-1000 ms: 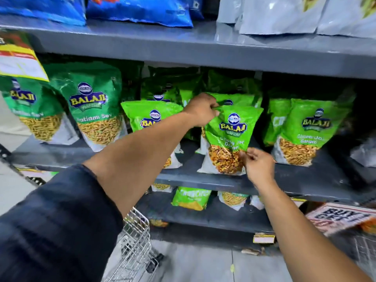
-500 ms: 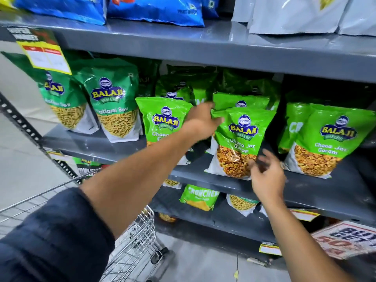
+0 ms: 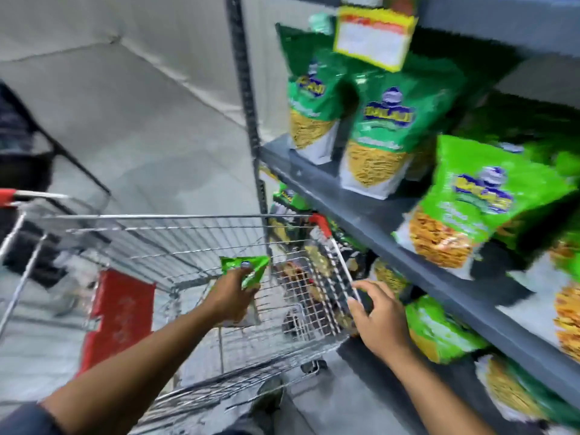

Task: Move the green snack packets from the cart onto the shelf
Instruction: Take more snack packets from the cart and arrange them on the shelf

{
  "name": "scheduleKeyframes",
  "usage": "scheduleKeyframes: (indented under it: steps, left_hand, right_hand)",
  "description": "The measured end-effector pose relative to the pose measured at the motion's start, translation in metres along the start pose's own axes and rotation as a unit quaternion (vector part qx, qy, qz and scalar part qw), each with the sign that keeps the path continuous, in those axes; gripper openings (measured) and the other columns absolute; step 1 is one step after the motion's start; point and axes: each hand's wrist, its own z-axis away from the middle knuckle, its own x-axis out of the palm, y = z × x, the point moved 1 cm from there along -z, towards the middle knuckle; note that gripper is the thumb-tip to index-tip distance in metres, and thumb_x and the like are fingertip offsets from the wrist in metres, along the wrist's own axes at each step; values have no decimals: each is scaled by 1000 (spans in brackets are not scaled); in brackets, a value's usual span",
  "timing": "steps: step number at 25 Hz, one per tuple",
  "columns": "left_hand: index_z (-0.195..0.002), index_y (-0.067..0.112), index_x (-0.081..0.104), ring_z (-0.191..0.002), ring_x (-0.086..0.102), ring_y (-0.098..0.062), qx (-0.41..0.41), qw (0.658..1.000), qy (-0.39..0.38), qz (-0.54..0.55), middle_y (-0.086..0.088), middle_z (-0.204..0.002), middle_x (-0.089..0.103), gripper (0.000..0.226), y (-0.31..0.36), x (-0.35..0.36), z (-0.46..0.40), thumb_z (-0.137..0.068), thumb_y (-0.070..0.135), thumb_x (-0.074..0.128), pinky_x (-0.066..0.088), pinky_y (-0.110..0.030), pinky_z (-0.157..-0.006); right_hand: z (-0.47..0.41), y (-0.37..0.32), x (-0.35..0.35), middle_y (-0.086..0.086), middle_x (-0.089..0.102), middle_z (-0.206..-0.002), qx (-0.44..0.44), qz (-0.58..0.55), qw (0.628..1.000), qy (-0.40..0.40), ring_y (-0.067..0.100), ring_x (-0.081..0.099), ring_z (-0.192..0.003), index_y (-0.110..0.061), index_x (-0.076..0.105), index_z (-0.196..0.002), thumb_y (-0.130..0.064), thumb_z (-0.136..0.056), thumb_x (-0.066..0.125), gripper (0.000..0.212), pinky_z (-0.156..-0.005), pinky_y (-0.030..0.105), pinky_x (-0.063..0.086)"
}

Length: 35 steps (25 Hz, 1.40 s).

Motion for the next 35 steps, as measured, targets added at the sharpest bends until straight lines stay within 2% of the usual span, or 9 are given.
scheduleKeyframes:
  steps: [3,6,10,13,15,22,26,30,35]
  left_hand:
    - [-131,14,51,-121,55,-32,-97,995,1,-2,-18,-132,59,50,-72,-18,-21,-85,30,63,45,-35,-94]
    - [-129,9,51,-123,53,-34,-154,988,-10,10,-19,-134,57,47,-123,-19,-42,-88,30,59,43,-35,-95]
    - [-128,3,50,-120,53,-33,-258,959,2,116,-21,-134,55,48,-173,-10,-68,-88,26,61,41,-27,-89]
    - [-128,-2,49,-125,49,-35,-283,945,-22,163,-23,-137,52,50,-194,9,-90,-89,28,59,41,-36,-103]
    - [-122,-5,52,-120,53,-39,-295,934,-41,196,-28,-131,55,48,-204,24,-107,-89,29,58,45,-41,-98]
    - [-127,-1,49,-119,52,-31,-324,867,-88,368,-23,-137,50,49,-210,68,-133,-88,24,62,43,-34,-102]
    - [-103,0,65,-102,62,-39,-300,886,-61,349,-26,-109,66,26,-202,80,-135,-88,20,60,51,-51,-93]
    - [-93,-1,68,-92,67,-35,-299,898,-27,322,-25,-97,71,23,-185,75,-125,-87,20,62,55,-48,-87]
    - [-83,6,69,-71,68,-19,-206,926,-13,317,-11,-80,71,15,-127,37,-97,-87,19,63,58,-36,-77]
  right_hand:
    - [-49,-25,73,-6,63,-93,39,-10,992,-124,4,55,-78,-21,66,-99,-22,-76,72,24,-66,7,36]
    - [-81,-27,145,6,69,-99,147,-62,966,-202,6,57,-73,-14,65,-101,-17,-79,69,22,-54,4,39]
    - [-100,-26,223,12,70,-104,223,-24,940,-257,20,63,-85,-6,65,-107,-17,-83,63,26,-76,27,50]
    - [-99,-22,261,13,69,-103,274,-28,918,-286,22,65,-79,-2,62,-108,-11,-84,60,27,-75,35,55]
    - [-102,-17,288,15,64,-114,312,-28,899,-307,27,62,-92,-1,54,-119,-9,-85,59,36,-87,42,51]
    - [-109,-2,361,15,34,-149,436,-78,836,-325,31,43,-127,-12,15,-145,-15,-88,59,72,-98,36,40]
    - [-98,4,385,20,49,-135,489,-133,834,-216,28,55,-111,-7,37,-134,-1,-83,61,57,-81,25,47]
    - [-89,4,366,9,61,-110,461,-121,862,-175,20,57,-94,-13,52,-103,-11,-81,67,26,-73,24,40]
    - [-85,-13,284,-10,55,-70,357,-141,911,-148,15,51,-67,-21,51,-94,-24,-76,73,29,-51,19,37]
